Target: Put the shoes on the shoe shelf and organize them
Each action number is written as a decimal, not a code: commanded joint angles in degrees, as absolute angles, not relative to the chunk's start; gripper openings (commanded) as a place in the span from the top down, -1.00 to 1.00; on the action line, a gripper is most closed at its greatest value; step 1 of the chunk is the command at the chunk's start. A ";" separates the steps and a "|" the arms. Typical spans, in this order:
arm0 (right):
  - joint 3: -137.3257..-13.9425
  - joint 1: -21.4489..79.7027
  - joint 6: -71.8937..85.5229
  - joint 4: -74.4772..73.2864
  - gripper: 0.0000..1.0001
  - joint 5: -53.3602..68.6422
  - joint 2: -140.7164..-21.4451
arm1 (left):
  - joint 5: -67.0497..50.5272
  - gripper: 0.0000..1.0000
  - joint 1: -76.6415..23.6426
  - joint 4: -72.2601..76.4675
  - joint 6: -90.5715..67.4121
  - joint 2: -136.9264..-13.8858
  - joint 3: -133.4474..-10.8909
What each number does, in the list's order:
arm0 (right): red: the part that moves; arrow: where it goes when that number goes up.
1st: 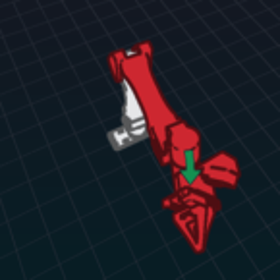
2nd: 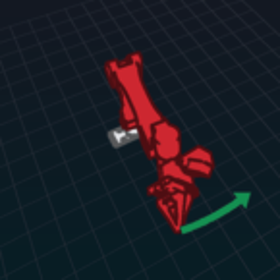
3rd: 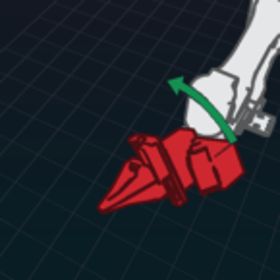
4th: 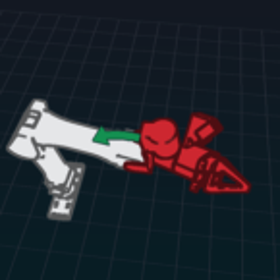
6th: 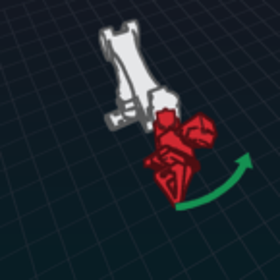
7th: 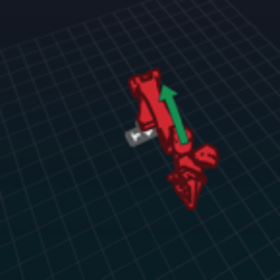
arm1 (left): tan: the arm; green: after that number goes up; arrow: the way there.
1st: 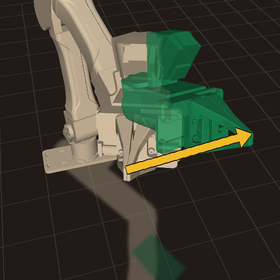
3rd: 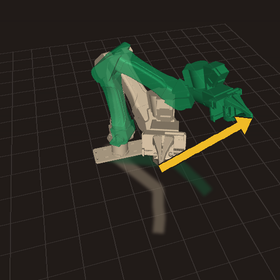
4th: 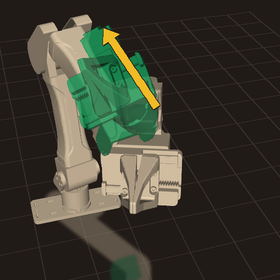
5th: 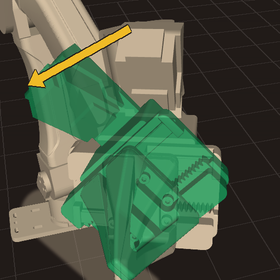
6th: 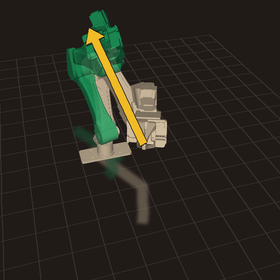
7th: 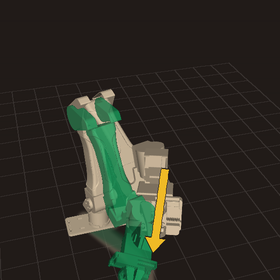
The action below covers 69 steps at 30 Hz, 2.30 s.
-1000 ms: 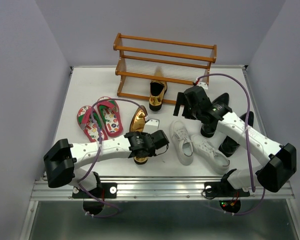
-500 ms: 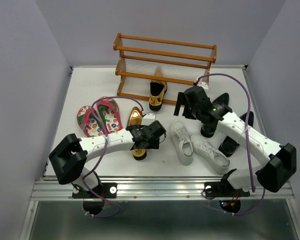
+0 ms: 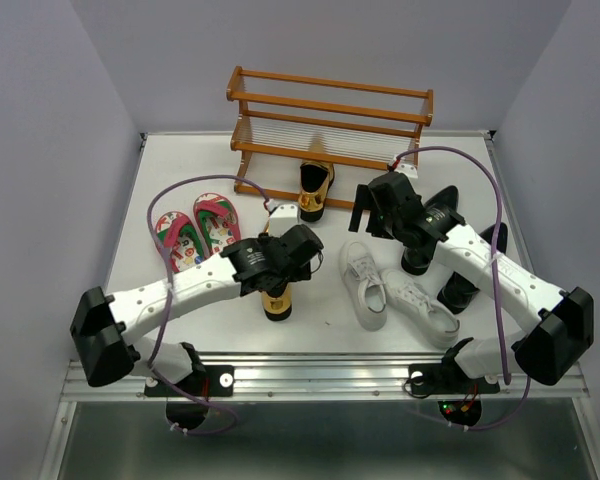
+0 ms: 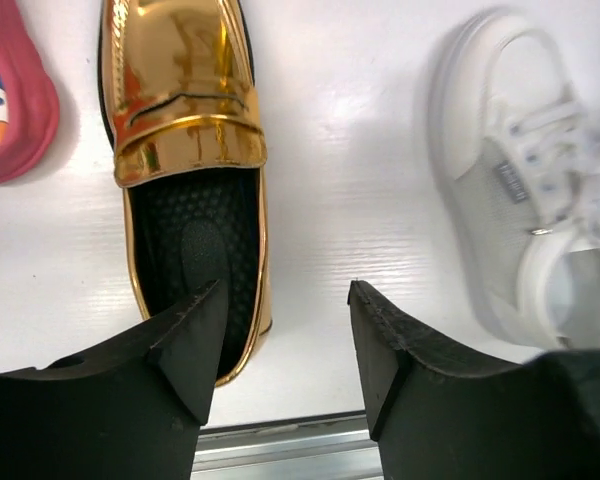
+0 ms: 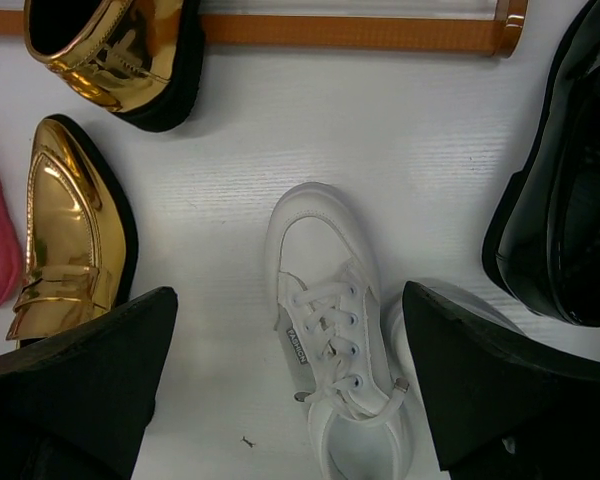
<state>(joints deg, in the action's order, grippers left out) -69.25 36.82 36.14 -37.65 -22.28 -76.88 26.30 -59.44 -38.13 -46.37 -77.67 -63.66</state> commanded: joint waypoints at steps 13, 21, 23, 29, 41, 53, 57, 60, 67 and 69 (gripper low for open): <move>-71.89 37.09 35.42 -37.44 -1.00 -22.50 -78.92 | 21.10 -0.33 -47.11 -38.95 -54.93 -71.45 -51.87; -71.98 37.09 35.60 -37.44 -1.00 -22.06 -79.37 | 17.49 0.08 -46.41 -33.75 -54.67 -72.07 -46.32; -72.16 37.09 35.68 -37.53 -1.00 -22.15 -79.54 | 17.40 0.22 -46.41 -33.57 -54.23 -72.51 -46.14; -73.03 37.09 36.12 -37.53 -1.00 -21.89 -79.98 | 19.51 1.00 -45.97 -36.03 -52.30 -72.60 -48.33; -75.76 37.09 35.77 -37.27 -1.00 -21.45 -81.12 | 24.34 1.00 -38.42 -43.77 -34.38 -75.84 -67.75; -75.85 37.09 34.81 -36.30 -1.00 -21.36 -79.63 | 25.40 1.00 -27.25 -43.34 -20.85 -89.90 -85.07; -76.29 37.09 34.28 -36.39 -1.00 -20.66 -79.02 | 22.51 1.00 -25.32 -40.52 -16.62 -95.96 -90.68; -76.46 37.09 34.37 -36.56 -1.00 -20.39 -78.66 | 21.28 1.00 -24.44 -39.47 -14.86 -98.52 -94.03; -76.20 37.09 34.89 -37.62 -1.00 -20.57 -78.58 | 18.73 1.00 -20.83 -36.39 -11.34 -104.85 -101.24; -76.29 37.09 35.16 -37.53 -1.00 -20.39 -78.75 | 17.93 1.00 -20.39 -35.16 -10.64 -105.64 -101.69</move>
<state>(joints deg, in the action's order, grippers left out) -73.80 36.82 35.31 -38.17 -20.56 -80.49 18.33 -21.82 -41.50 -13.21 -106.87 -96.82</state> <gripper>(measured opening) 0.998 0.077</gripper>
